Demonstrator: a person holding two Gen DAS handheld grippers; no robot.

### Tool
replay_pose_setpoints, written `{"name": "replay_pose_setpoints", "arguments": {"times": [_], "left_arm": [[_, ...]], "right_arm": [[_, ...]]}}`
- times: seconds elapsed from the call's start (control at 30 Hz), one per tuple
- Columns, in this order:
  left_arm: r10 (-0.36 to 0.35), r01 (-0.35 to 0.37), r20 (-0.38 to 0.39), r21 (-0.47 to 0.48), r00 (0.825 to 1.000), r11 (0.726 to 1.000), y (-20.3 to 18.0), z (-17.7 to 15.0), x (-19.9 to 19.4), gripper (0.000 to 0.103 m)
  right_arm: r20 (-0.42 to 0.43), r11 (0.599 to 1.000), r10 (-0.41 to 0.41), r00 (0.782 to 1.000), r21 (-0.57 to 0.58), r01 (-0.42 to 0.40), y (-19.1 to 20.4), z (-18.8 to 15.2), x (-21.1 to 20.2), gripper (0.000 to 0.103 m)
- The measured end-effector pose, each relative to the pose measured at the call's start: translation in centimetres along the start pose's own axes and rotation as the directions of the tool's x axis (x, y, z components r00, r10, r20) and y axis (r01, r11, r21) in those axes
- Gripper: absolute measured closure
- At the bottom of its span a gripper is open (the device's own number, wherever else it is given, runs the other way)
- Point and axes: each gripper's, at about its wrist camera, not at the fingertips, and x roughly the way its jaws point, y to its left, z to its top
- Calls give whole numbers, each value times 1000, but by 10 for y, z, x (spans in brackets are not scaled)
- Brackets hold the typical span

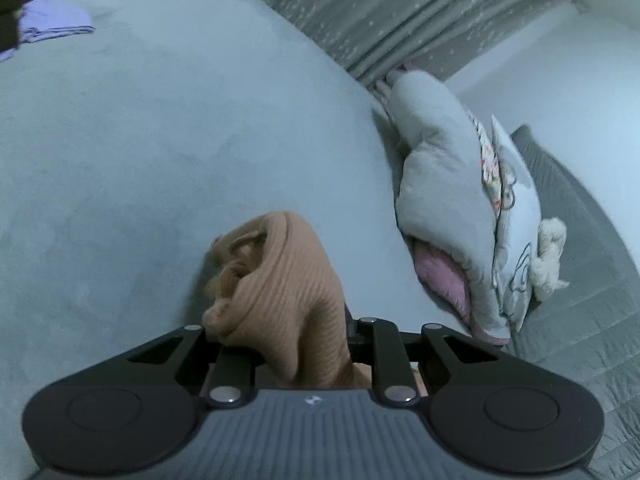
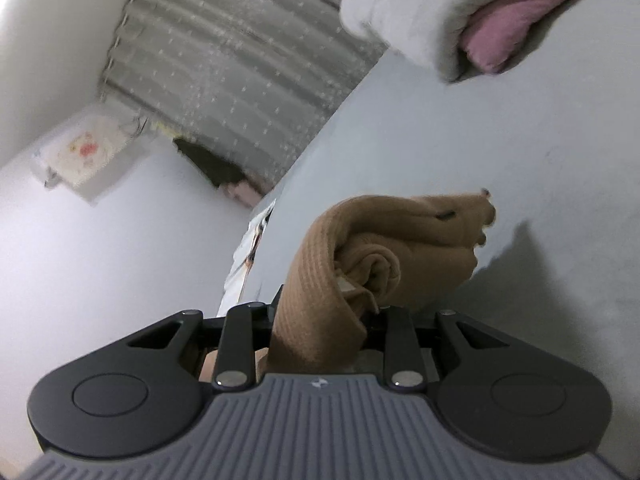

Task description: Fold clothes

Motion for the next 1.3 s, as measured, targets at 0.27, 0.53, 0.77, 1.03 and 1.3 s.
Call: {"name": "replay_pose_setpoints", "arguments": {"times": [0.27, 0.53, 0.77, 1.03, 1.3], "left_arm": [[-74, 91, -93, 198, 993, 976, -188, 3, 97, 82], [-315, 380, -212, 525, 925, 761, -437, -96, 237, 82], [-273, 475, -389, 716, 880, 512, -493, -261, 377, 67], [-100, 381, -422, 659, 901, 649, -419, -287, 444, 54], [-33, 259, -307, 736, 951, 625, -442, -274, 429, 20]], "right_arm": [[411, 980, -162, 897, -41, 196, -28, 67, -112, 74], [855, 697, -294, 429, -115, 707, -30, 90, -233, 74], [770, 783, -573, 279, 414, 465, -147, 70, -286, 73], [499, 633, -744, 444, 740, 229, -219, 32, -280, 67], [377, 509, -833, 406, 808, 295, -217, 30, -286, 59]]}}
